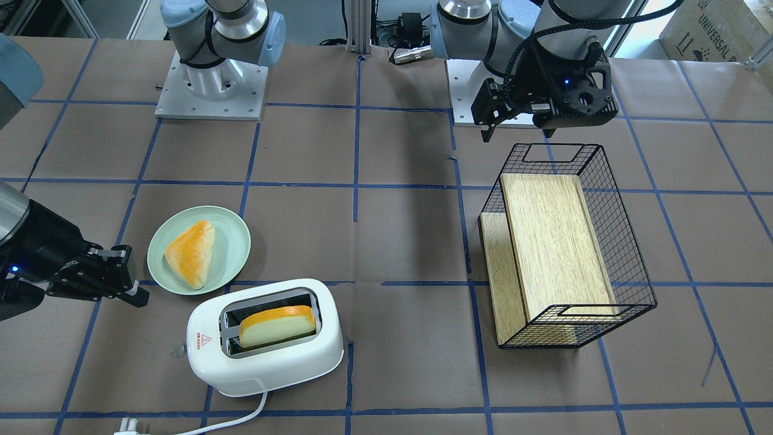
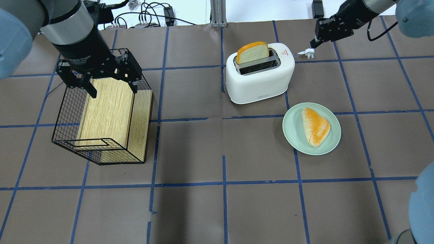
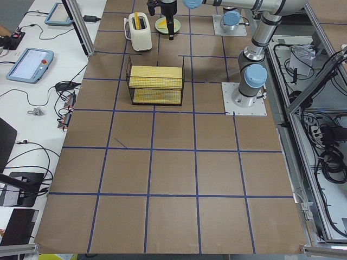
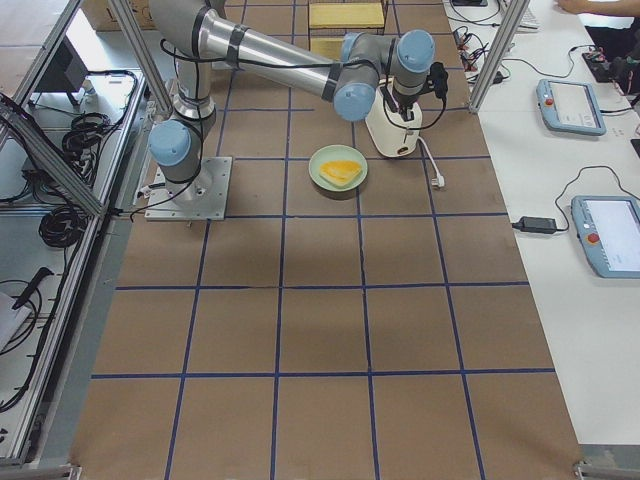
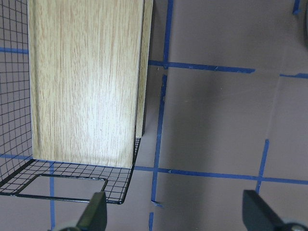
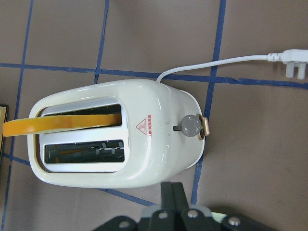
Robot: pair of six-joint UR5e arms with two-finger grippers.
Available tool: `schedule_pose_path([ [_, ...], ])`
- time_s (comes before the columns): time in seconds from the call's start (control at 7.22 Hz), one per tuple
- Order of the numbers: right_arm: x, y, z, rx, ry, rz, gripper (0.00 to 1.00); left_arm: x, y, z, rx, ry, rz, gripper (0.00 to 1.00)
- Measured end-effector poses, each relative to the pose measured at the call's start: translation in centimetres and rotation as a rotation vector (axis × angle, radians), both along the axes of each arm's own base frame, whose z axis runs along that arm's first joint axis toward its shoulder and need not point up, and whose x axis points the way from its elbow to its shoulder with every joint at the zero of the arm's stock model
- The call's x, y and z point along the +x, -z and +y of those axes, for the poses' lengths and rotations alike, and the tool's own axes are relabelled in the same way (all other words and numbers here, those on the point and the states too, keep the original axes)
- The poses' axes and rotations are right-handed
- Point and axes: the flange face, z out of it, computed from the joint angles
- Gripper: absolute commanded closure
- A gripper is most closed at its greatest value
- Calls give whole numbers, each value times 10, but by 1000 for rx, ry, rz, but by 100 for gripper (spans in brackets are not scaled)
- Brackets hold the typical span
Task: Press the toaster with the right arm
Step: 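Move the right gripper toward the lever on the toaster's side, then press the toaster lever down with the right gripper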
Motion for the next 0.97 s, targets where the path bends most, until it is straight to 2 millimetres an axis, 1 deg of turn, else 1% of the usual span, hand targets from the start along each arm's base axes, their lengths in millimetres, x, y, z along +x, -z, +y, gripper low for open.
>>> schedule_pose_path([
  [0.14,-4,9,-10,5,2,-6,98,0,0,0,0,0,0,0],
  [0.42,-4,20,-32,7,-1,-15,98,0,0,0,0,0,0,0],
  [0.69,4,37,-49,27,-4,-35,98,0,0,0,0,0,0,0],
  [0.97,16,56,-54,74,-13,-40,97,0,0,0,0,0,0,0],
])
